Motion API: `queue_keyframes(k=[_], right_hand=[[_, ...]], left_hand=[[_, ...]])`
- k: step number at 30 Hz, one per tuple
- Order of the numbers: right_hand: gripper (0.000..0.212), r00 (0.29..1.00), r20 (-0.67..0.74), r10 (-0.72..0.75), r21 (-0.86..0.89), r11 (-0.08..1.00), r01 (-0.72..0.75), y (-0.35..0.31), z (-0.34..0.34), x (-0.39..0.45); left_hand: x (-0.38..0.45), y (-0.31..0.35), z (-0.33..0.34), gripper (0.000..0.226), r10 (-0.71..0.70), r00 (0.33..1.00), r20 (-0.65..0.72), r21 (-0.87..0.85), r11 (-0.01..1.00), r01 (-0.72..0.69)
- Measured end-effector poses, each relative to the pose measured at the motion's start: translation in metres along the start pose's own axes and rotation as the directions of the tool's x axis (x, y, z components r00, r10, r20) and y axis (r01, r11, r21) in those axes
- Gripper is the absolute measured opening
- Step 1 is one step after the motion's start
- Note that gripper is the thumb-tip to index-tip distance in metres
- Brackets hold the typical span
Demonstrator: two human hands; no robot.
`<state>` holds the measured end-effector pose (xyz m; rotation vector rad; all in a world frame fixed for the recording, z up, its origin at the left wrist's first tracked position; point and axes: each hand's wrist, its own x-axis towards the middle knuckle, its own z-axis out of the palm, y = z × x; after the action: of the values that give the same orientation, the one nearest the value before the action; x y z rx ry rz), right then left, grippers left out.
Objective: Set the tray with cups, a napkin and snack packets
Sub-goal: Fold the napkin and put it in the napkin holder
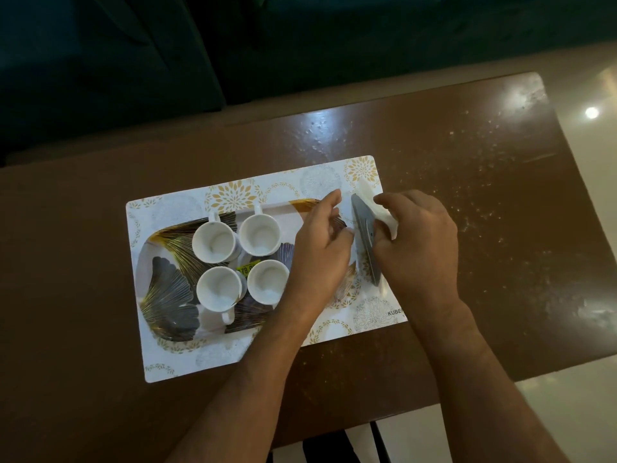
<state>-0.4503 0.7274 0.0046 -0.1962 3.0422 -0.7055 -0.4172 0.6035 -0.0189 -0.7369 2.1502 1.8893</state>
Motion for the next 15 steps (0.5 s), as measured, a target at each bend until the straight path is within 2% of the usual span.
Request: queue_keyframes(k=[3,6,11,15], right_hand=[[0.032,0.999,-0.022,-0.031,-0.045,0.999,0.03,-0.014,0.004,-0.003],[0.032,0.996,-0.019,-0.09,-0.043,0.995,0.089,-0.032,0.009,-0.005],[0.039,0.97,0.066,-0.233,-0.049,0.97,0.236,-0.071,0.027,-0.009],[0.049,0.929,0.184,-0.321,-0.135,0.928,0.348,-0.114,0.049,-0.017]], left_hand=[[-0.001,0.003,-0.017,0.057,0.143,0.989,-0.048,0.192,0.972,-0.132],[-0.003,0.006,-0.037,0.058,0.246,0.967,-0.072,0.395,0.897,-0.199],[-0.013,0.007,-0.084,0.056,0.349,0.93,-0.113,0.563,0.794,-0.229],[-0.025,0.001,-0.131,0.057,0.374,0.922,-0.1,0.684,0.699,-0.21]])
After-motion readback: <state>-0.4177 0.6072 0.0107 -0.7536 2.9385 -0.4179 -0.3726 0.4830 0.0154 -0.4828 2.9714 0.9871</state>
